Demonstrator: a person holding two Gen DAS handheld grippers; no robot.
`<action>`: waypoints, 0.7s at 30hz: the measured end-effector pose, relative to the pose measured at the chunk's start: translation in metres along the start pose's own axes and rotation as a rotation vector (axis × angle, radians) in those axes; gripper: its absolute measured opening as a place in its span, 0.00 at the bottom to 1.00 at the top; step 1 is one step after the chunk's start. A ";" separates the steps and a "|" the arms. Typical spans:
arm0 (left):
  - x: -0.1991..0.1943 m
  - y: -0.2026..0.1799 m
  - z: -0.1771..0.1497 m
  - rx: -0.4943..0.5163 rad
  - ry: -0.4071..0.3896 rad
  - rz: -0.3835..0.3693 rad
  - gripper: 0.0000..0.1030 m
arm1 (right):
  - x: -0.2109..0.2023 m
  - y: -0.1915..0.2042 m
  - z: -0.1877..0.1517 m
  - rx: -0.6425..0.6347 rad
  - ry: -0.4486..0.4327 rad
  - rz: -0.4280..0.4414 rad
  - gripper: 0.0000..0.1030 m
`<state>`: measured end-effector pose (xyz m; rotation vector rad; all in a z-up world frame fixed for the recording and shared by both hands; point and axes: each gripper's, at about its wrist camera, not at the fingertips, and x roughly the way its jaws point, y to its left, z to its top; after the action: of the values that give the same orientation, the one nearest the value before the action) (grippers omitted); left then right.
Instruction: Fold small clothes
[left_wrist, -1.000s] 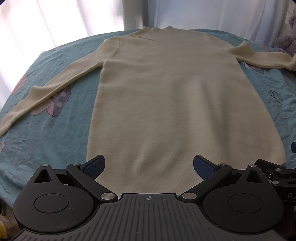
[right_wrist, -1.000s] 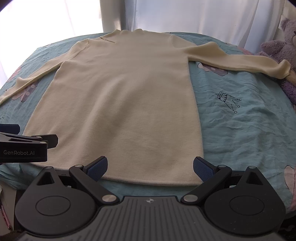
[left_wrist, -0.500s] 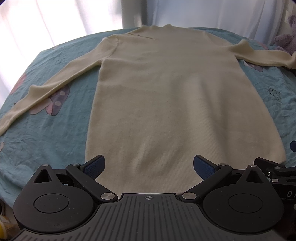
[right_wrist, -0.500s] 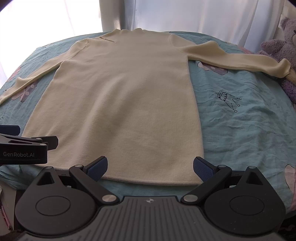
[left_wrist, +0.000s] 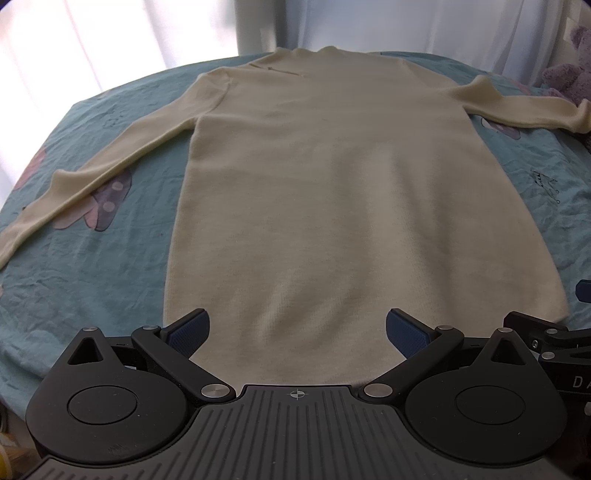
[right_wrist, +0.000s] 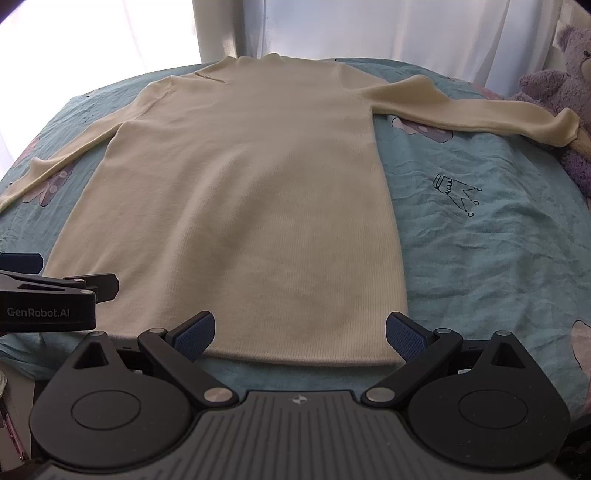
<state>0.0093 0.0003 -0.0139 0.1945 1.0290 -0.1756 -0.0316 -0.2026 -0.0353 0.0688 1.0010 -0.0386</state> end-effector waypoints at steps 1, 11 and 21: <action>0.000 0.000 0.000 0.000 0.001 0.000 1.00 | 0.000 0.000 0.000 0.004 0.000 0.000 0.96; 0.001 -0.001 0.001 0.004 0.005 -0.004 1.00 | 0.001 -0.002 -0.001 0.021 0.003 0.004 0.96; 0.002 -0.003 0.001 0.011 0.008 -0.006 1.00 | 0.003 -0.004 -0.001 0.032 0.015 0.027 0.96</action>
<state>0.0105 -0.0034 -0.0153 0.2022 1.0368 -0.1859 -0.0310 -0.2069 -0.0379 0.1119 1.0143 -0.0293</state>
